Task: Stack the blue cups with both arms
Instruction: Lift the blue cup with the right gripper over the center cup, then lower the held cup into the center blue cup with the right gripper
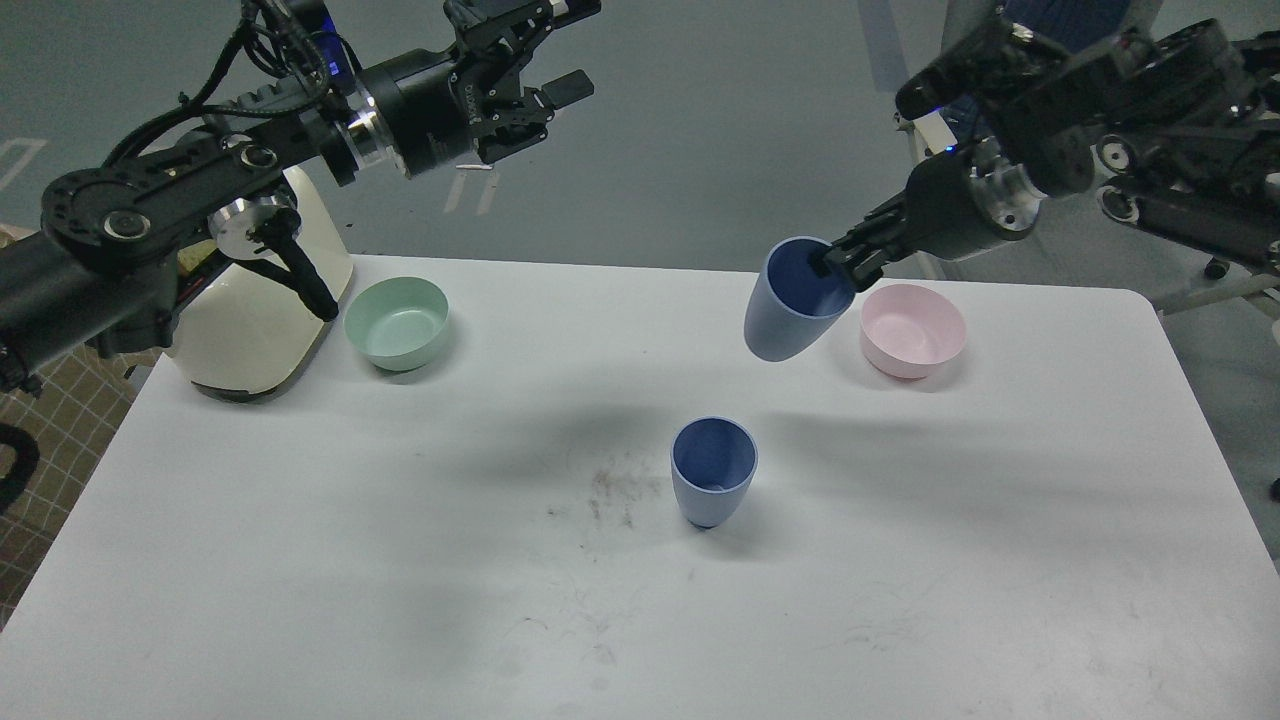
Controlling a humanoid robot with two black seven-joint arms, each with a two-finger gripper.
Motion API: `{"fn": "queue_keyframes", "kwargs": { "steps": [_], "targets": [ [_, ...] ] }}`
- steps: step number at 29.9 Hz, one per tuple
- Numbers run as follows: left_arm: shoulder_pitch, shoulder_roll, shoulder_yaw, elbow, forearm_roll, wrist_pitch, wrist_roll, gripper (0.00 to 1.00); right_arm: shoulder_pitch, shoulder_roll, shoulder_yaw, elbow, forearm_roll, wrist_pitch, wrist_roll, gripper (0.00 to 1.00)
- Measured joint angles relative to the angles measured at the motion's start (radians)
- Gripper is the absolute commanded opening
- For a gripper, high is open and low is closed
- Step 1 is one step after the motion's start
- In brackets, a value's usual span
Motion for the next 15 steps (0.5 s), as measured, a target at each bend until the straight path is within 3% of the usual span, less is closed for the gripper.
{"fn": "queue_keyframes", "kwargs": {
  "steps": [15],
  "targets": [
    [0.001, 0.000, 0.000, 0.000, 0.002, 0.000, 0.000, 0.88, 0.145, 0.097, -0.076, 0.143, 0.033, 0.028, 0.000, 0.00]
  ]
}}
